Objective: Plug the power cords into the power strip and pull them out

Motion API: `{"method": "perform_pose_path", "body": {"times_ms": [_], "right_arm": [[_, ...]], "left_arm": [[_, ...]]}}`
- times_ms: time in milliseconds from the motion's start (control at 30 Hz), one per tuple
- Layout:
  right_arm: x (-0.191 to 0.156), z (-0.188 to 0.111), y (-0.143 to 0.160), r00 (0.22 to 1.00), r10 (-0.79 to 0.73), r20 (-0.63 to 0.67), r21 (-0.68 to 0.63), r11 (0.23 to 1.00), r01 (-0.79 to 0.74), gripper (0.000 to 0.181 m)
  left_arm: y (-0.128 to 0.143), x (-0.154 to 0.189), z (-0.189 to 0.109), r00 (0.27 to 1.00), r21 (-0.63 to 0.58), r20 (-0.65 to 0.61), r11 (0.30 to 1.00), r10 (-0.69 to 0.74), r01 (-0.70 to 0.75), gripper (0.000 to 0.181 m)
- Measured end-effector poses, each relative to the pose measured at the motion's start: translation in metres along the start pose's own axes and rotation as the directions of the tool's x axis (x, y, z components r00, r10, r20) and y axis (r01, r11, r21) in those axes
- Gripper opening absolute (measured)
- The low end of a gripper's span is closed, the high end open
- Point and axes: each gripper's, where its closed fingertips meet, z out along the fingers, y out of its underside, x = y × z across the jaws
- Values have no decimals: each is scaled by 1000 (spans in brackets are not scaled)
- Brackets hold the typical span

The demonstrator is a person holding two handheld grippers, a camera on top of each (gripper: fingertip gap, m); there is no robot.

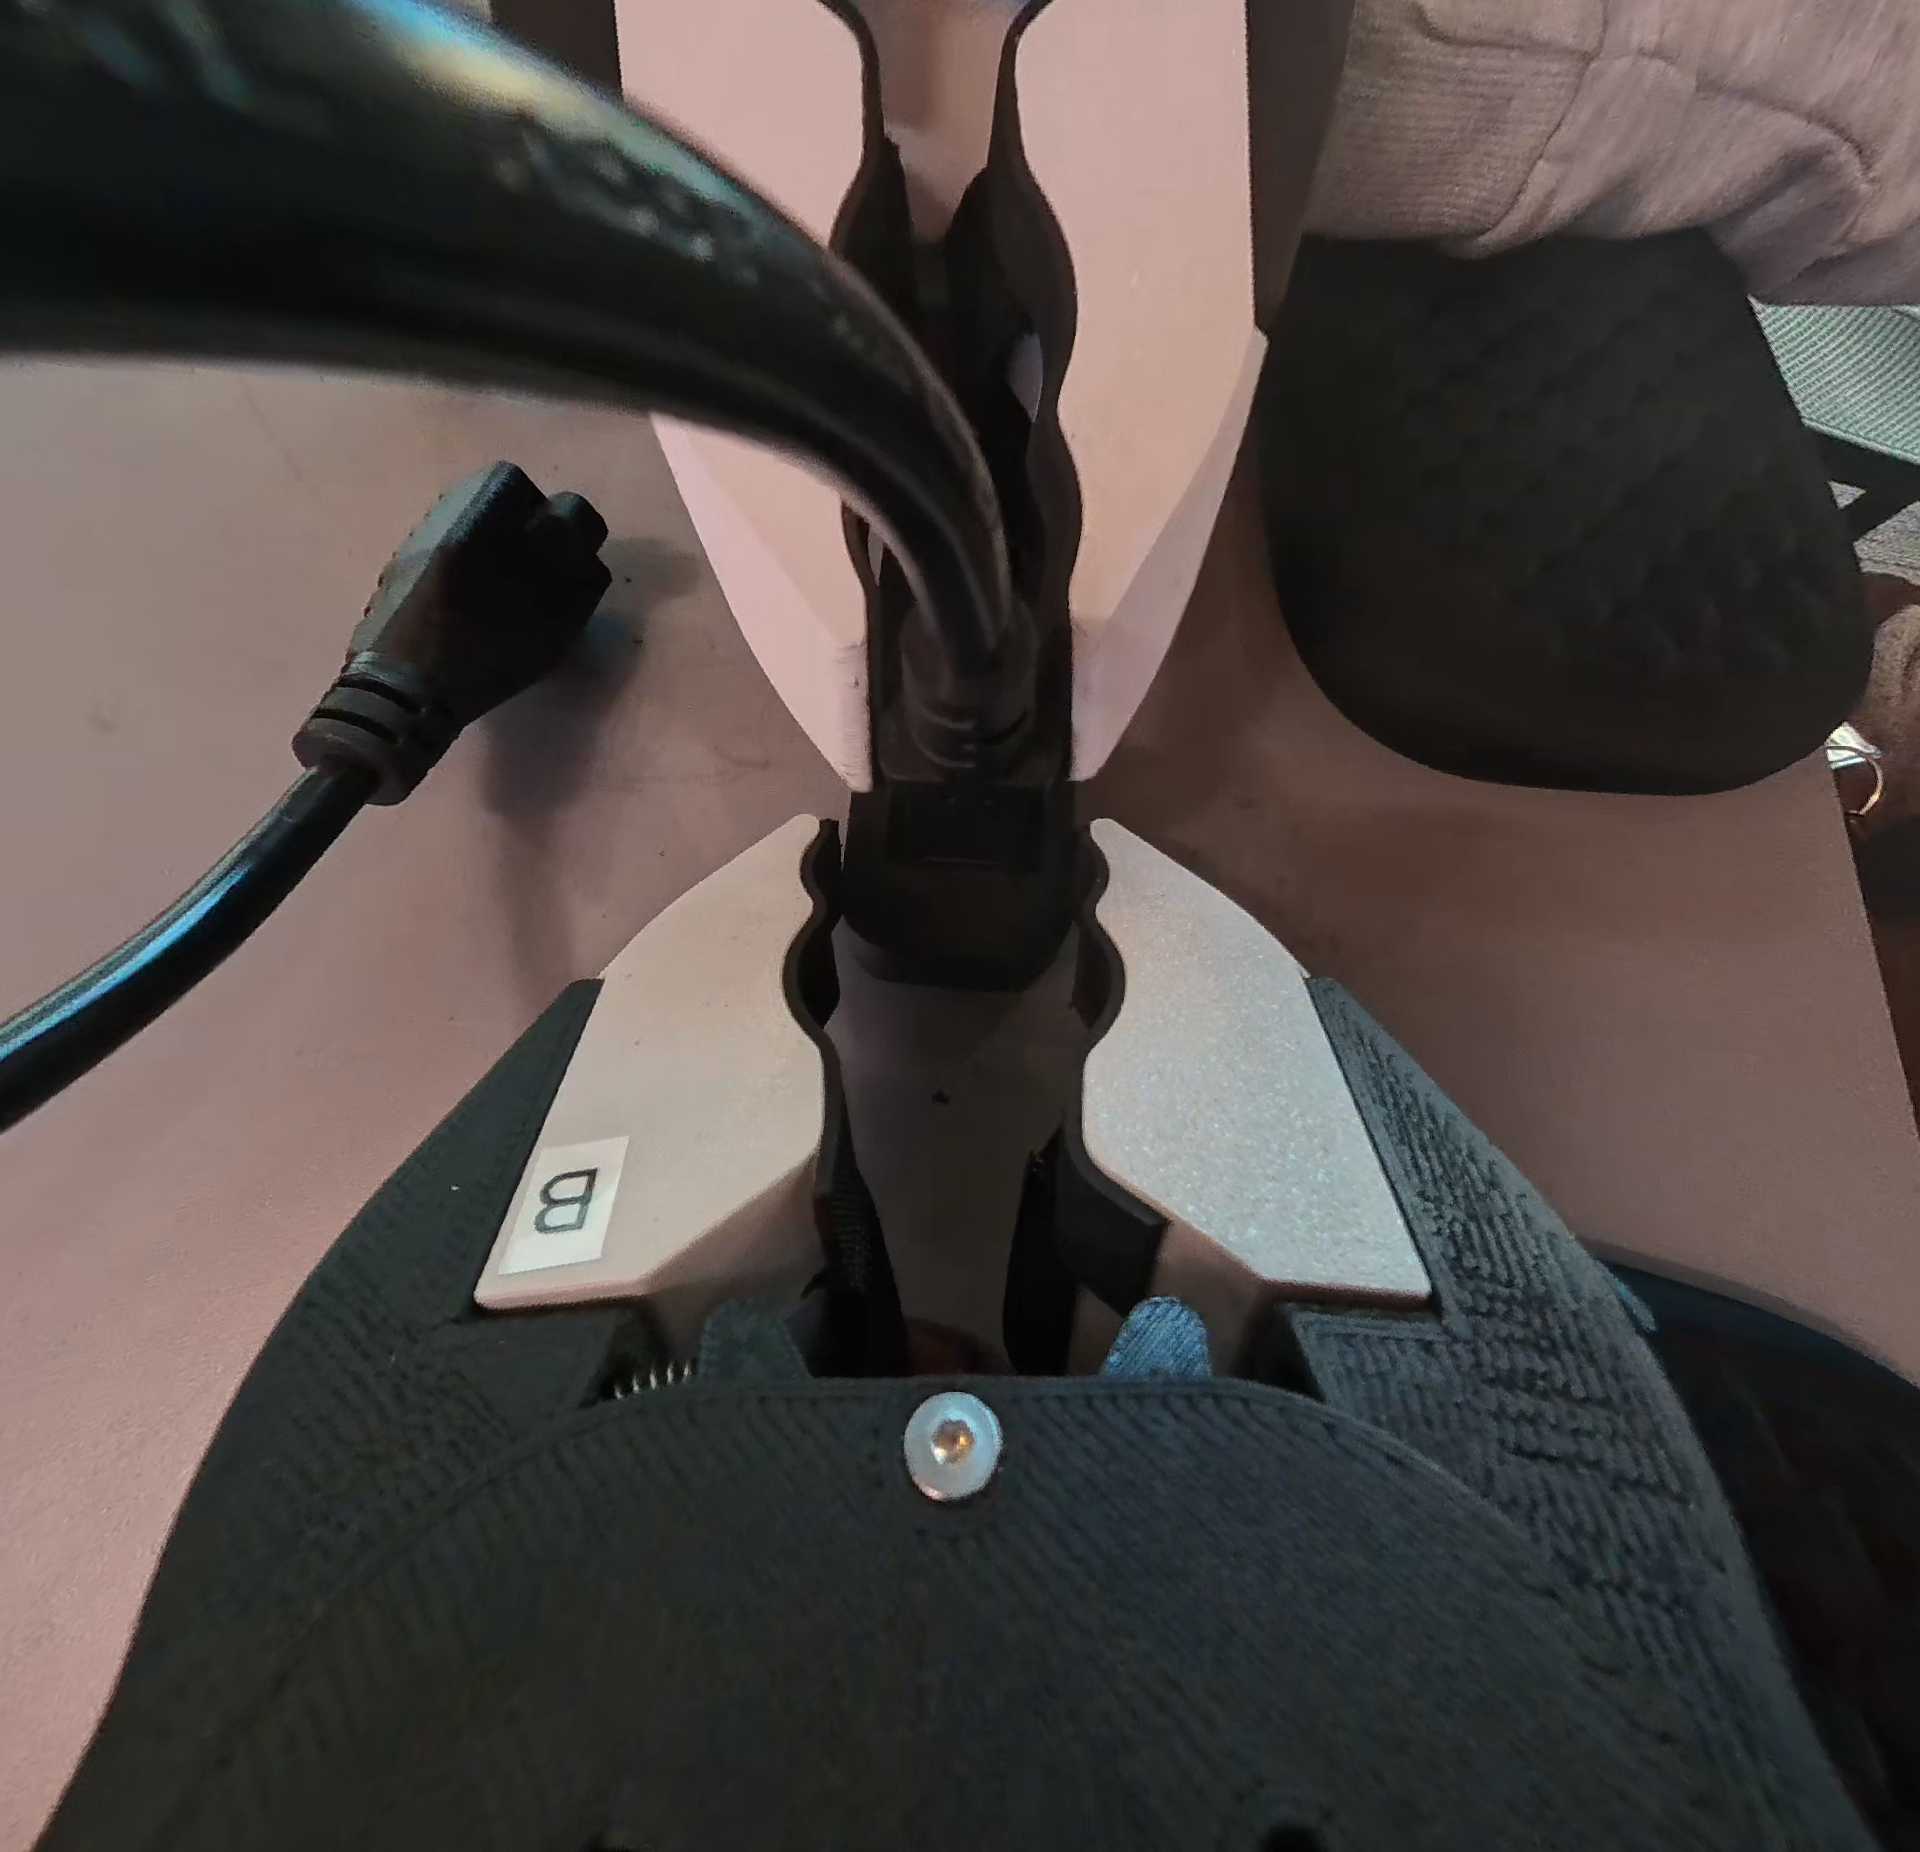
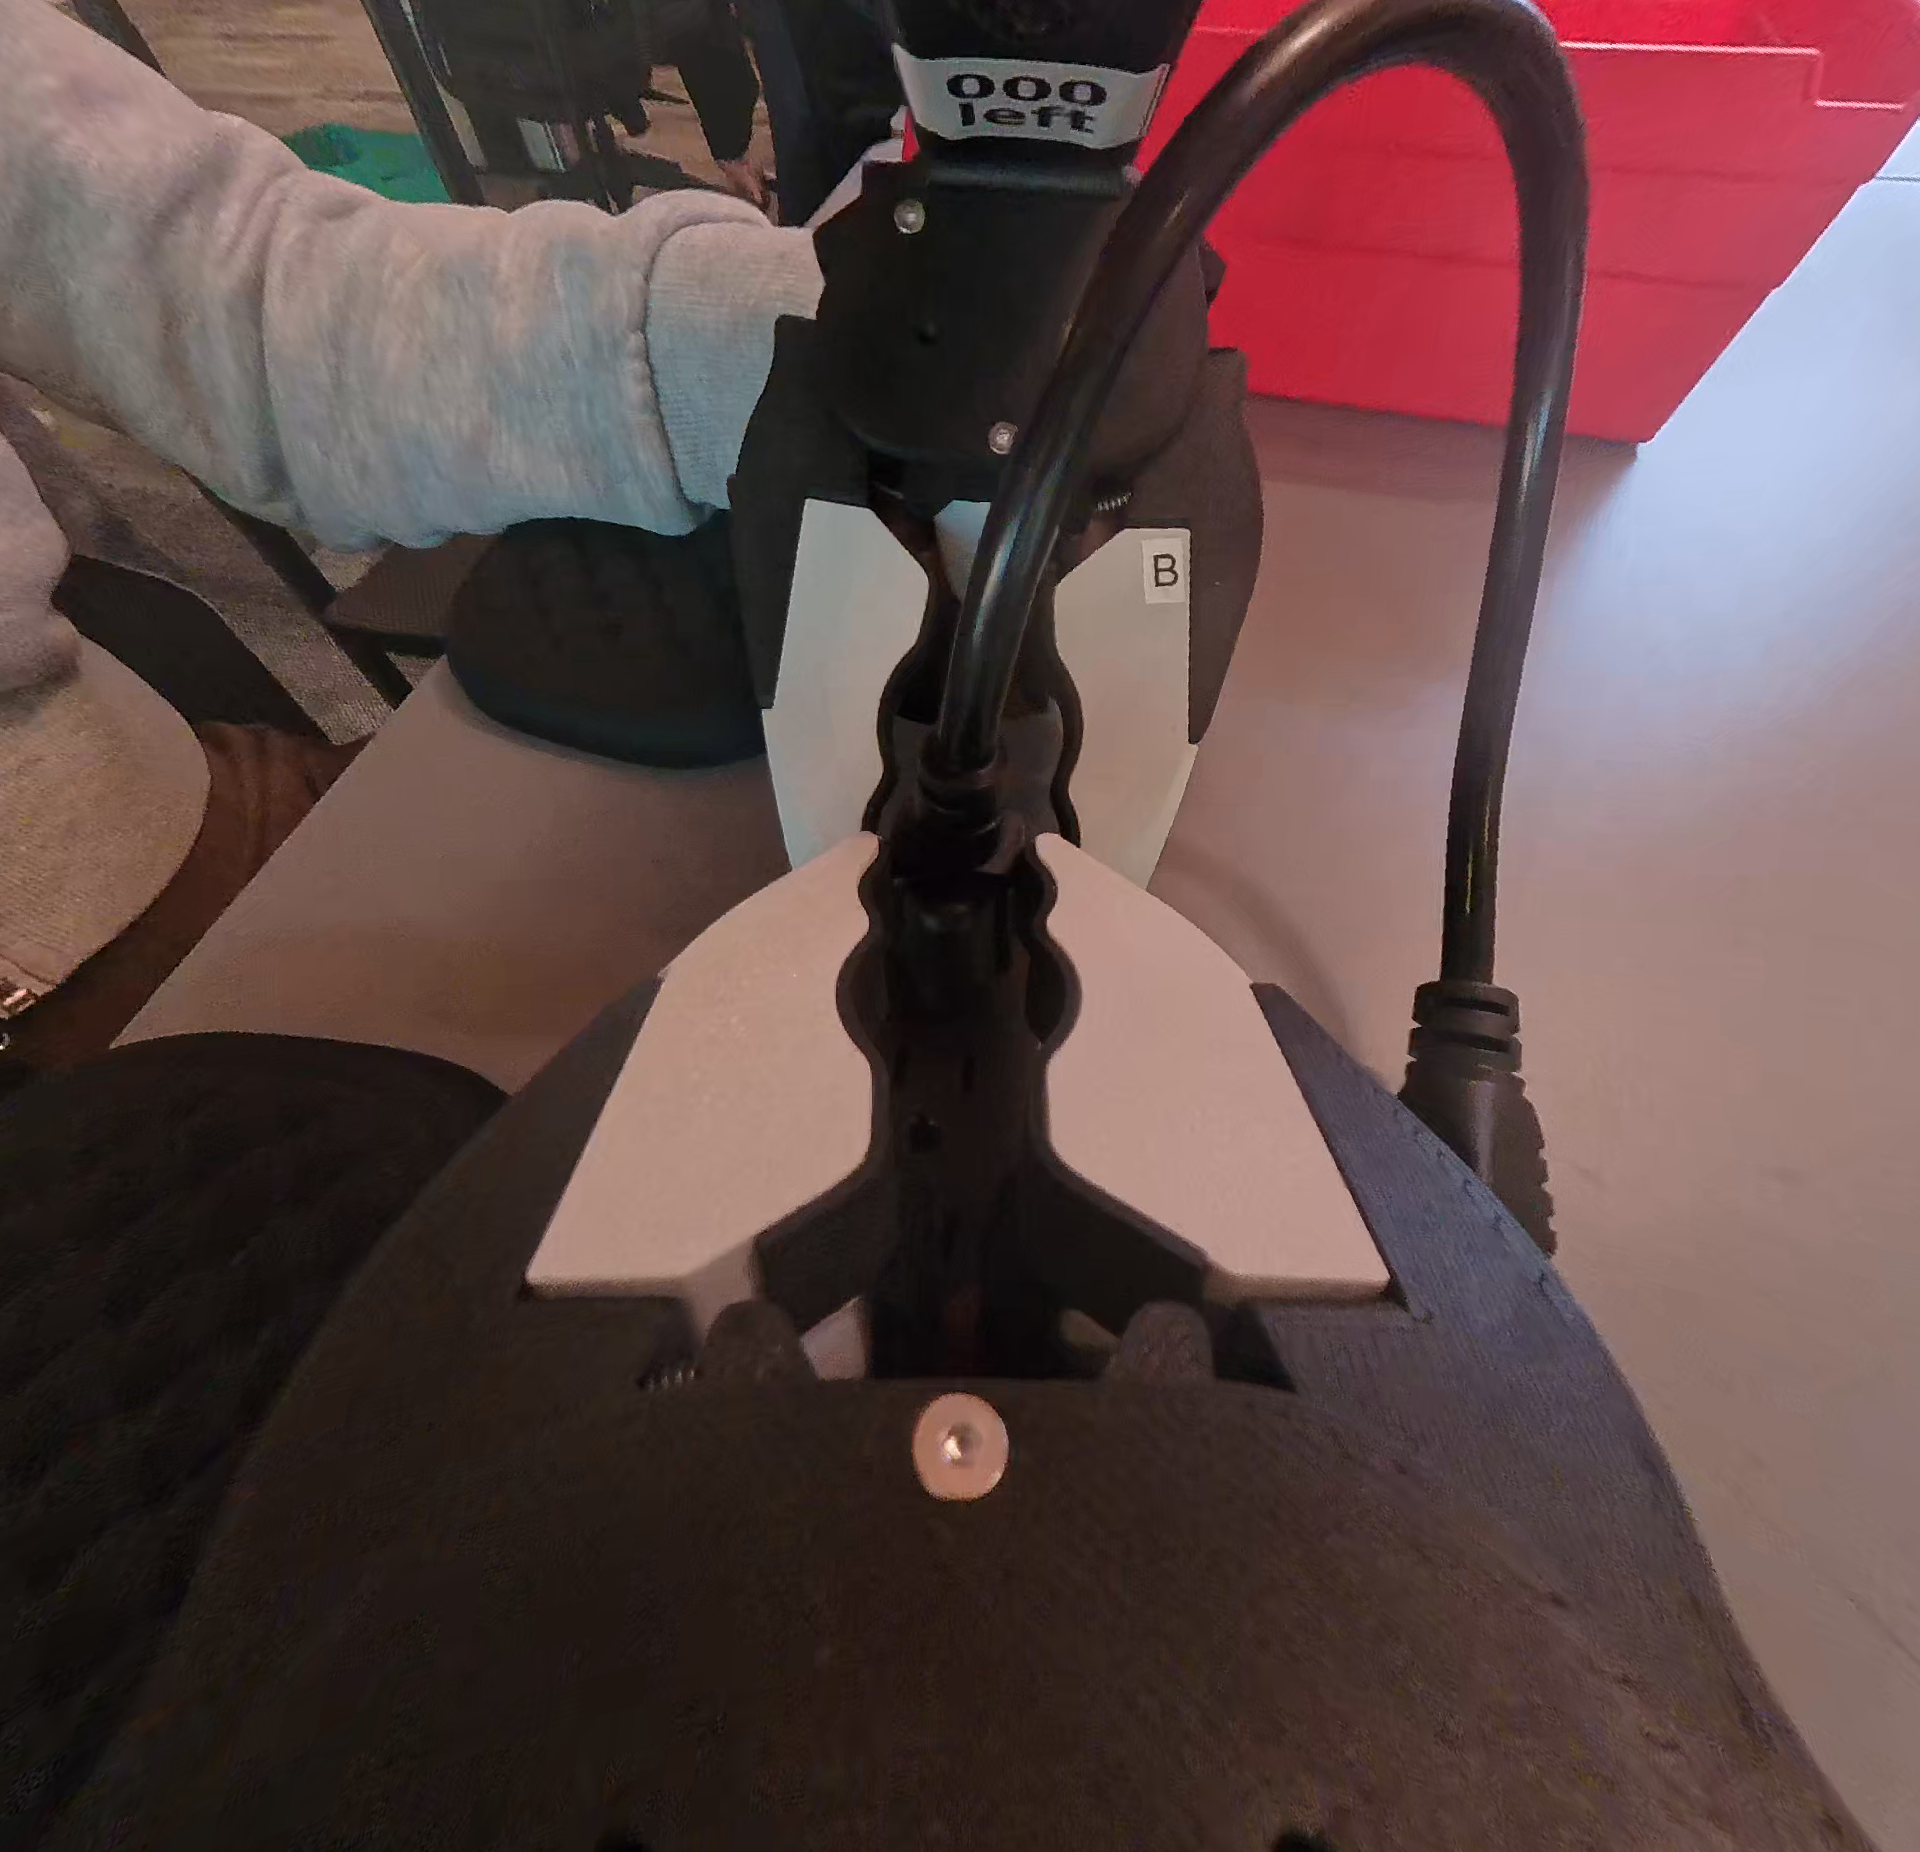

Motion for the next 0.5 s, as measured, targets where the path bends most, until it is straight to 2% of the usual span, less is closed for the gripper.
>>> {"method": "perform_pose_path", "body": {"times_ms": [100,300,500], "right_arm": [[-2,1,0,1000,21,18,22,1000,-21,23],[-3,6,-2,1000,8,3,26,1000,-9,23],[-5,1,1,1000,-9,14,25,1000,9,23]], "left_arm": [[0,3,0,1000,-1,-28,1000,0,0,43],[-8,3,10,998,5,8,998,58,-58,47],[-16,-2,-8,999,119,46,992,28,-33,57]]}}
